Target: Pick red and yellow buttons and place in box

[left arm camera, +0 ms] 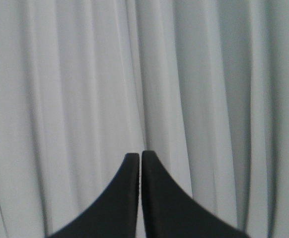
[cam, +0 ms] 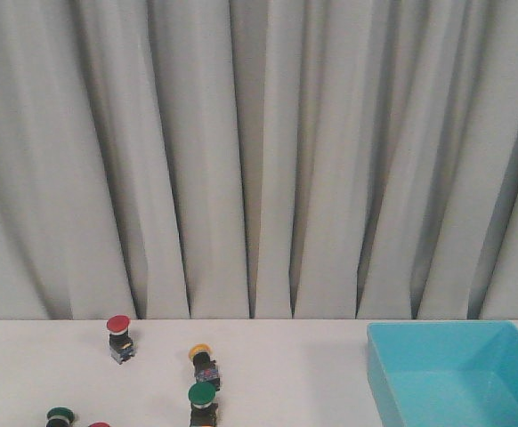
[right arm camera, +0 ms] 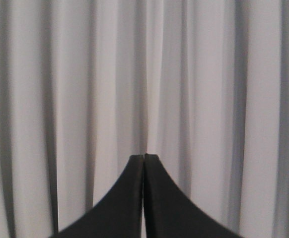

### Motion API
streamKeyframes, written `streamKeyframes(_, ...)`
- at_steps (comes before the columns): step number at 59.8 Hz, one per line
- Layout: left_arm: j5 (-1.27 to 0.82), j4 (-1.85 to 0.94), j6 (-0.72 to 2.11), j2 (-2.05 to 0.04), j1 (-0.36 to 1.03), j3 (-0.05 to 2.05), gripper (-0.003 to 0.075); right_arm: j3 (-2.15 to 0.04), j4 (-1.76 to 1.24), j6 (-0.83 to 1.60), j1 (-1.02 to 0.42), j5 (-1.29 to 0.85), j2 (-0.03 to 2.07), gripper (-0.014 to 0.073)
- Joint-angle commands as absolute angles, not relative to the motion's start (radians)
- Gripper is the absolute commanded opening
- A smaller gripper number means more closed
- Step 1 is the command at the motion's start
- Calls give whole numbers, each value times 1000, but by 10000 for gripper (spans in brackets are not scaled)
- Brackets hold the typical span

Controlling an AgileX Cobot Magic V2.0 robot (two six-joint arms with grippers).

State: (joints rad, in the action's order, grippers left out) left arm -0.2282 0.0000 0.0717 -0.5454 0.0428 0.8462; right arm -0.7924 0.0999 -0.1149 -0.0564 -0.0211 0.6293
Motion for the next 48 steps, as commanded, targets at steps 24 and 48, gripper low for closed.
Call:
streamKeyframes(24,-391,-35,40,-835,44,1011,102,-878,-23,45,-77,-212,857,32)
streamKeyframes(48,-653,-54,40,-1063,44,1232,575,-894,-28,192,-116,-224,858,605)
